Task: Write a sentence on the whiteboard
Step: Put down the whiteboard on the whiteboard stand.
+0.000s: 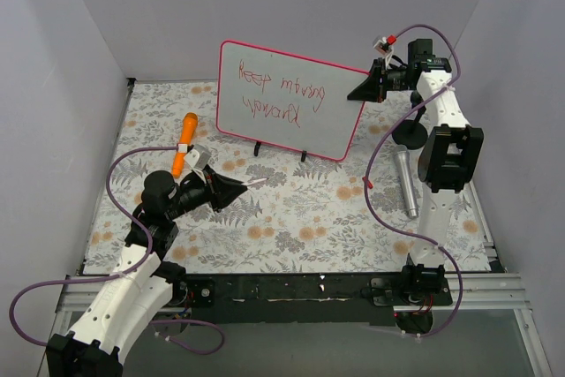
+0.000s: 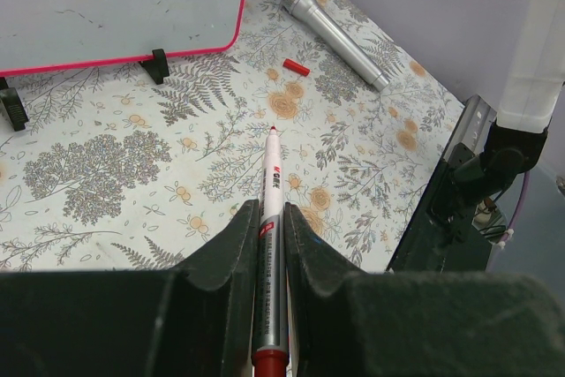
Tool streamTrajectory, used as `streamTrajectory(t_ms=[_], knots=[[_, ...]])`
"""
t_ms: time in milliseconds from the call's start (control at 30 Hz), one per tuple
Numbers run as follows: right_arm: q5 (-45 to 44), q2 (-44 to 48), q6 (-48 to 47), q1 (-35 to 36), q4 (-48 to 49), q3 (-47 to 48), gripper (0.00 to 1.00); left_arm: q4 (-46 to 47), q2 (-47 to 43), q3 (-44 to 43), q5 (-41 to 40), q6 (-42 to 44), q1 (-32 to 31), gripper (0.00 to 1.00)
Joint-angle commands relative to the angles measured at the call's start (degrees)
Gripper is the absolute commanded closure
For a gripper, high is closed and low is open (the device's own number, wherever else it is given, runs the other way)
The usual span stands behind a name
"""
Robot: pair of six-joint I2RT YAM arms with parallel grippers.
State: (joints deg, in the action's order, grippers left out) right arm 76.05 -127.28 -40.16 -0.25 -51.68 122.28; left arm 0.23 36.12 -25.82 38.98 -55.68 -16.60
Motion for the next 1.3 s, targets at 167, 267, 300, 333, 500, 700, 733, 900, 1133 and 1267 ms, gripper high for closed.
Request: streamTrajectory(t_ms=[167,267,300,333,500,700,733,900,1133,1267], knots=[[-1.69,-2.7,2.46,0.78,1.49,3.85,0.87,0.12,-0.26,-0.46,-0.22,0.84,0.34,1.0],[-1.78,-3.23,3.77,0.87,2.55,4.02,0.81,0.12,-0.26,-0.46,-0.31,0.92,0.25,1.0],[-1.78,-3.23,4.12,0.87,3.33,4.11,0.78,0.12,-0.26,-0.46,-0.31,0.84,0.34,1.0],[-1.78,-3.23,5.26,0.87,3.86,4.2,0.78,0.12,-0.09,-0.46,-0.31,0.75,0.25,1.0],[-1.78,-3.23,8.95,0.87,7.73,4.63,0.76,0.12,0.0,-0.46,-0.4,0.75,0.34,1.0],[-1.61,-3.15,10.19,0.87,8.96,4.64,0.71,0.12,0.0,-0.46,-0.4,0.84,0.25,1.0],[-1.52,-3.23,10.28,0.87,8.97,4.64,0.7,0.12,0.0,-0.54,-0.31,0.75,0.34,1.0],[-1.52,-2.53,10.89,0.87,9.58,4.11,0.6,0.12,-0.08,-0.54,-0.31,0.75,0.34,1.0],[-1.69,-1.3,11.69,0.78,10.64,3.14,0.52,0.12,-0.08,-0.46,-0.22,0.84,0.25,1.0],[-2.57,-0.77,11.42,0.87,10.99,1.74,0.47,0.12,-0.17,-0.54,-0.22,0.75,0.34,1.0]])
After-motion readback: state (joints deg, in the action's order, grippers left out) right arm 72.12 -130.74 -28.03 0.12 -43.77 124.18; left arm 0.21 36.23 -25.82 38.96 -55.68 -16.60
